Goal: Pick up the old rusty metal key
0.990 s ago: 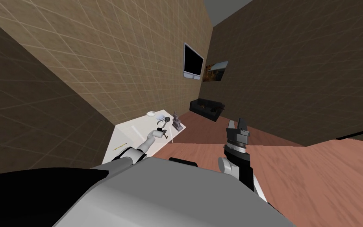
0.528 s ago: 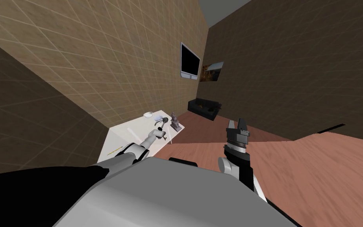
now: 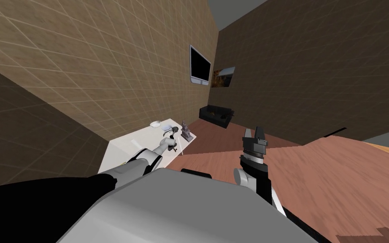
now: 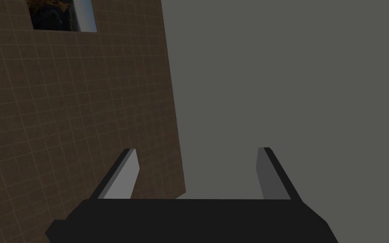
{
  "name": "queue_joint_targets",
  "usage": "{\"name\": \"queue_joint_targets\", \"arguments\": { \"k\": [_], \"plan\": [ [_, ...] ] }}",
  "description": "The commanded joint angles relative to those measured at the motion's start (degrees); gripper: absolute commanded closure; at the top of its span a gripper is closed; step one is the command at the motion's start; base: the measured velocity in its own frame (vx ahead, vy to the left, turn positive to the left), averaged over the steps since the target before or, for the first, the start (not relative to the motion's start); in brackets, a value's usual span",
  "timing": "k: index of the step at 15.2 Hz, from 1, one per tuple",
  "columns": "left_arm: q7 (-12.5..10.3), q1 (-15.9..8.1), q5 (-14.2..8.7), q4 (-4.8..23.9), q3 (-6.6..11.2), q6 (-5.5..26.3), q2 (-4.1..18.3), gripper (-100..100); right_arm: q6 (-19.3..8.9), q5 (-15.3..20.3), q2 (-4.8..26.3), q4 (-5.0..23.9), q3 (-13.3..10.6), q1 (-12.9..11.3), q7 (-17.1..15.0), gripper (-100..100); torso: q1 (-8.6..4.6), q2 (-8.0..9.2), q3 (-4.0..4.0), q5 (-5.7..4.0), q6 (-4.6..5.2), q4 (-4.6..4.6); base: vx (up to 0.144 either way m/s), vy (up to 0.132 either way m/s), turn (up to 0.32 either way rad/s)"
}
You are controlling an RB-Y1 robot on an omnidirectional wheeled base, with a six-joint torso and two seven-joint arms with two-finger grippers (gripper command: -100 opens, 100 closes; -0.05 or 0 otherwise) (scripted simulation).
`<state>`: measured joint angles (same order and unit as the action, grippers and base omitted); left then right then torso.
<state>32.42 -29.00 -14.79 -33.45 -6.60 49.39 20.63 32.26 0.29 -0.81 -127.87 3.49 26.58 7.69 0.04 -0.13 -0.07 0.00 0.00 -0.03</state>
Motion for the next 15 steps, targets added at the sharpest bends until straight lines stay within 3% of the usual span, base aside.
{"name": "queue_joint_targets", "arguments": {
  "k": [1, 3, 9, 10, 11, 15],
  "plan": [
    [0.56, -0.97, -0.14, 1.27, -0.04, 2.18, 0.16, -100, 0.00, 0.00, 0.00, 0.00, 0.00, 0.00, 0.00, 0, 0.00, 0.00, 0.00, 0.00, 0.00, 0.00, 0.039, 0.025, -0.076],
    [0.27, -0.61, 0.00, 0.53, -0.08, 2.01, 0.11, -100, 0.00, 0.00, 0.00, 0.00, 0.00, 0.00, 0.00, 0, 0.03, -0.03, -0.02, 0.00, -0.01, -0.01, 0.029, 0.024, -0.037],
    [-1.25, 1.19, 1.48, 2.67, -0.21, -1.75, -1.33, -100, 0.00, 0.00, 0.00, 0.00, 0.00, 0.01, 0.00, 0, 0.05, -0.04, -0.03, 0.02, -0.03, -0.02, 0.039, 0.030, -0.030],
    [-1.03, 1.04, 1.23, 1.98, -0.19, -0.75, -1.06, -100, 0.00, 0.00, 0.00, 0.00, 0.00, 0.00, 0.00, 0, 0.05, -0.03, -0.02, 0.02, -0.03, -0.02, 0.020, 0.020, -0.008],
    [-1.06, 1.07, 1.27, 2.13, -0.19, -1.03, -1.10, 100, 0.00, 0.00, 0.00, 0.00, 0.00, 0.00, 0.00, 0, 0.03, 0.00, 0.00, 0.01, -0.03, -0.01, 0.007, 0.008, -0.001],
    [-1.06, 1.06, 1.27, 2.11, -0.19, -1.05, -1.07, 100, 0.00, 0.00, 0.00, 0.00, 0.00, 0.00, 0.00, 0, -0.05, 0.07, 0.03, 0.01, 0.00, 0.00, 0.000, 0.001, 0.003]
  ]
}}
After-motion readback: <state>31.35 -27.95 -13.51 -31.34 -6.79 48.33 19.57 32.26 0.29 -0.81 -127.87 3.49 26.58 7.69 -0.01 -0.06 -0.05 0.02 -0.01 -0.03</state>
